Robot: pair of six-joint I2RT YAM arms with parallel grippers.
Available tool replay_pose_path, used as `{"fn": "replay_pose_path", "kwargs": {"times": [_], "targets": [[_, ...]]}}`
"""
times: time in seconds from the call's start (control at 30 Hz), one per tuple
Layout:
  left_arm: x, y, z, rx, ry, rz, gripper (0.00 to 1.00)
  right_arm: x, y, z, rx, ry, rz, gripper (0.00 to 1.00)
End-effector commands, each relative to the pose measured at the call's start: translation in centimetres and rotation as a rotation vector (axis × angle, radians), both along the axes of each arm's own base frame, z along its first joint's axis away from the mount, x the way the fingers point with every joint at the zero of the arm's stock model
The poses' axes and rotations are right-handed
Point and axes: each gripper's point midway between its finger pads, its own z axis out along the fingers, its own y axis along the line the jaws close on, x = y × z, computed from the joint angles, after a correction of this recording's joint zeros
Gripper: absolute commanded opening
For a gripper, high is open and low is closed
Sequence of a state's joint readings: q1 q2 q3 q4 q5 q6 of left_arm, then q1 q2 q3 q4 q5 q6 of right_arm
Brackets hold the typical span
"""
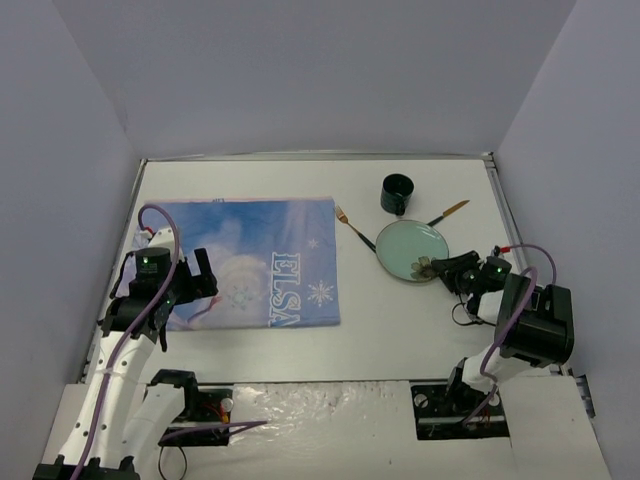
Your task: Set the dinner table for one person
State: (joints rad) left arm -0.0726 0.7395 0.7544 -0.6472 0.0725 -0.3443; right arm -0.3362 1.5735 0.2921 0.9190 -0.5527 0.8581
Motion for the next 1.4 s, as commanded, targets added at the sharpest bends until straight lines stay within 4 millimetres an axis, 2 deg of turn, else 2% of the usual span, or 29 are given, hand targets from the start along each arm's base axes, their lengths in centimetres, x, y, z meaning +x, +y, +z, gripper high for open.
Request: {"fn": "replay_pose_path", "kwargs": {"times": [0.0, 0.07, 0.2, 0.33, 0.4, 0.6, 0.7, 0.77, 0.83, 0.9, 0.97, 1.0, 1.03, 1.1, 1.13, 1.23, 1.27, 1.33, 1.37], "targets": [[1.2, 0.2, 2.1, 0.016, -0.069, 0.002, 0.97, -3.1, -0.1, -3.1, -0.004, 0.172, -0.016, 0.1], [1.2, 0.2, 2.0, 0.018, -0.069, 0.003, 0.97, -2.9, -0.5, -2.3, -0.014, 0.161, -0.019, 0.0], [1.1, 0.1, 1.9, 0.017, -0.064, -0.001, 0.97, -1.7, -1.1, 1.4, -0.037, 0.078, -0.023, 0.0], [1.2, 0.0, 1.8, 0.017, -0.059, -0.003, 0.97, -0.5, -1.2, 6.4, -0.048, -0.033, -0.028, 0.0], [1.3, 0.0, 1.7, 0.014, -0.057, -0.002, 0.97, -0.1, -1.2, 8.2, -0.04, -0.074, -0.031, 0.0], [1.5, -0.2, 2.5, -0.002, -0.061, 0.003, 0.97, 0.8, 0.4, 16.2, -0.001, -0.279, 0.031, 0.0], [1.9, -0.4, 4.1, -0.012, -0.082, 0.006, 0.97, 1.2, 2.6, 19.6, 0.007, -0.348, 0.123, 0.0], [2.0, -0.4, 5.0, -0.018, -0.087, 0.01, 0.97, 1.6, 4.8, 21.3, 0.009, -0.377, 0.191, 0.0], [2.2, -0.4, 6.0, -0.021, -0.087, 0.011, 0.97, 1.6, 9.8, 22.4, 0.028, -0.39, 0.318, 0.0], [2.1, -0.5, 7.4, -0.024, -0.097, 0.01, 0.97, 2.5, 12.5, 23.2, 0.045, -0.407, 0.363, 0.0], [1.9, -0.5, 8.5, -0.024, -0.103, 0.008, 0.97, 2.2, 16.9, 23.9, 0.085, -0.424, 0.451, 0.0], [1.9, -0.4, 8.8, -0.02, -0.108, 0.011, 0.97, 2.8, 18.6, 24.1, 0.096, -0.43, 0.486, 0.0], [1.7, -0.3, 9.0, -0.019, -0.106, 0.011, 0.97, 2.3, 21.3, 24.3, 0.112, -0.434, 0.551, 0.0], [1.5, -0.3, 9.3, -0.013, -0.112, 0.006, 0.97, 2.9, 25.0, 23.0, 0.126, -0.403, 0.627, 0.0], [1.4, -0.3, 9.4, -0.011, -0.115, 0.006, 0.97, 3.0, 27.0, 23.0, 0.133, -0.407, 0.669, 0.0], [1.1, -0.1, 9.4, -0.007, -0.122, 0.01, 0.97, 3.1, 31.1, 23.8, 0.15, -0.435, 0.751, 0.0], [1.0, 0.0, 9.3, -0.003, -0.123, 0.015, 0.97, 3.6, 32.7, 23.3, 0.151, -0.429, 0.778, 0.0], [0.8, 0.2, 8.7, 0.005, -0.124, 0.02, 0.97, 4.5, 36.1, 24.1, 0.157, -0.471, 0.832, 0.0], [0.7, 0.3, 8.2, 0.014, -0.121, 0.018, 0.97, 4.8, 37.4, 23.9, 0.16, -0.476, 0.856, 0.0]]}}
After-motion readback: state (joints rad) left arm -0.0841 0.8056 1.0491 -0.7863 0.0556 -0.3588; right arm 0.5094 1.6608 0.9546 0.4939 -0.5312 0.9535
